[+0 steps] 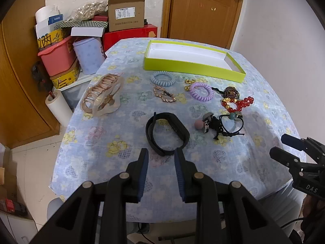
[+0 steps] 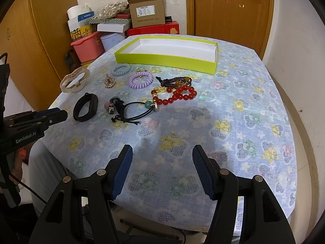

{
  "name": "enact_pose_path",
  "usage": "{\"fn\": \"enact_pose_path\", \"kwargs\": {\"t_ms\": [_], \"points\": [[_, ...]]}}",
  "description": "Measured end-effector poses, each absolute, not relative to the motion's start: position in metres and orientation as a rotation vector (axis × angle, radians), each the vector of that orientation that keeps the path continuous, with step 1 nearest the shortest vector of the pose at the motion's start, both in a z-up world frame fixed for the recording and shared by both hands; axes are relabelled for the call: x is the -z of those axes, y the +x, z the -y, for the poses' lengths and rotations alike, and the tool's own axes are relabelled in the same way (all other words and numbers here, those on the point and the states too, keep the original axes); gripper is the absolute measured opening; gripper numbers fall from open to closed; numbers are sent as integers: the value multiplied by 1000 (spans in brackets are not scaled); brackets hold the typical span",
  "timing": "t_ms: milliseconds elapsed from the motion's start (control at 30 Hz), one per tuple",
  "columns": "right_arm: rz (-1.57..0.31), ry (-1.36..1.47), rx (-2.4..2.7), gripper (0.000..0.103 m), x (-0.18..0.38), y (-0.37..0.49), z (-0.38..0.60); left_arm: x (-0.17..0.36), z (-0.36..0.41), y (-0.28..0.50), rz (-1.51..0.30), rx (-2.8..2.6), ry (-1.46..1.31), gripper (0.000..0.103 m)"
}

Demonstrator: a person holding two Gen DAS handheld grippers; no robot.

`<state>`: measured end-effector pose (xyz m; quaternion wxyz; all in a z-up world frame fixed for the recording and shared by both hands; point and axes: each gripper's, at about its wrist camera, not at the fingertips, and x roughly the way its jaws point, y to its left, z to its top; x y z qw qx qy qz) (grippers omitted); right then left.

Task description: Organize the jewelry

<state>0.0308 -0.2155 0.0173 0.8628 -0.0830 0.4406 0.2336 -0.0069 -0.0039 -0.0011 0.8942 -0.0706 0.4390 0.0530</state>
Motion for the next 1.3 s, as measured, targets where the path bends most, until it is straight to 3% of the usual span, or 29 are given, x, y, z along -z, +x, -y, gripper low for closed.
{"fn": "enact_pose_path", "kwargs": {"t_ms": [1300], "points": [[-925,-174,-479,62,-20,29,221,1,16,-12,-927,-88,-86,28]]}}
